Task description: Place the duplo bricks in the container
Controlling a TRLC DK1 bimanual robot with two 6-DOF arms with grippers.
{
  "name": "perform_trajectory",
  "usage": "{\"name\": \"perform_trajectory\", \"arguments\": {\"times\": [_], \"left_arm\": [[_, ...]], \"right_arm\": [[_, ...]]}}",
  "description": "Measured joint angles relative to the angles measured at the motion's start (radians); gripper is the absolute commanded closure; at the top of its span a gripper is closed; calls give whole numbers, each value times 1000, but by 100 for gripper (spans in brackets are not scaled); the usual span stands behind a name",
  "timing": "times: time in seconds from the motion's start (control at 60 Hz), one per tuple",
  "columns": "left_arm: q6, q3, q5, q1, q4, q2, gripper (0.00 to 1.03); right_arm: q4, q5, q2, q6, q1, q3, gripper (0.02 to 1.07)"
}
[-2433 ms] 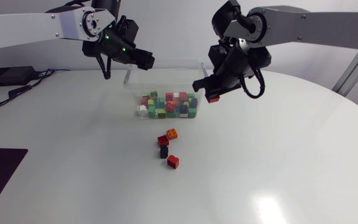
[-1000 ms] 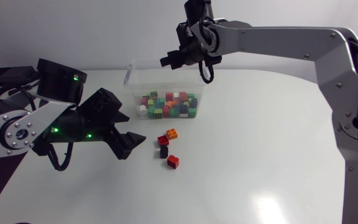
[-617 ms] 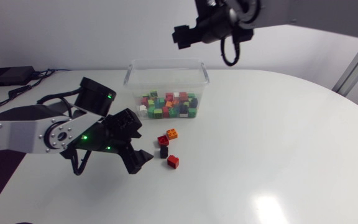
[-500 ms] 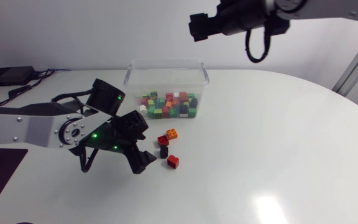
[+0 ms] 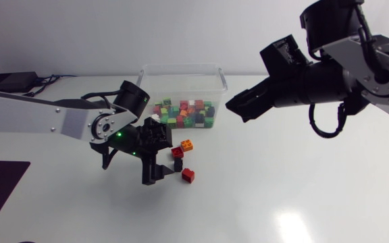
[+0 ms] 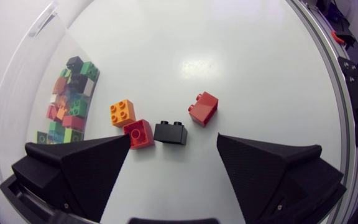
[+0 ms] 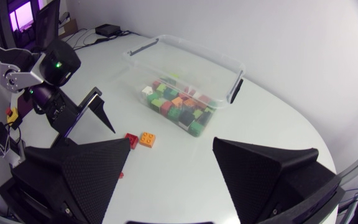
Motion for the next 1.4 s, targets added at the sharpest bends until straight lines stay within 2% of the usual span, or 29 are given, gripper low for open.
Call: {"name": "perform_trajectory", "arguments": {"times": [0.117,0.2,0.4,0.433,0.9,1.0,1.133,1.3,1.4], "left_arm": [[45,50,11,-1,-20,67,8],[63,78,12,-1,-34,111,11],[82,146,17,-1,-74,182,45],[82,151,17,-1,-75,185,46],[82,183,28,0,-115,257,48],[82,209,31,0,-130,279,60],[82,228,43,0,-135,301,80],[82,233,63,0,-142,303,82],[82,237,75,7,-193,303,83]], "right_arm": [[12,-17,-15,-13,-2,-76,11],[15,-19,-18,-17,-2,-118,11],[43,-22,-18,-36,-2,-141,11],[43,-22,-18,-36,-2,-141,11],[60,-22,0,-36,32,-142,11],[61,-21,12,-36,45,-142,11],[61,-21,43,-45,64,-142,11],[65,-21,125,-69,85,-142,11],[65,-22,183,-93,103,-142,11]]}}
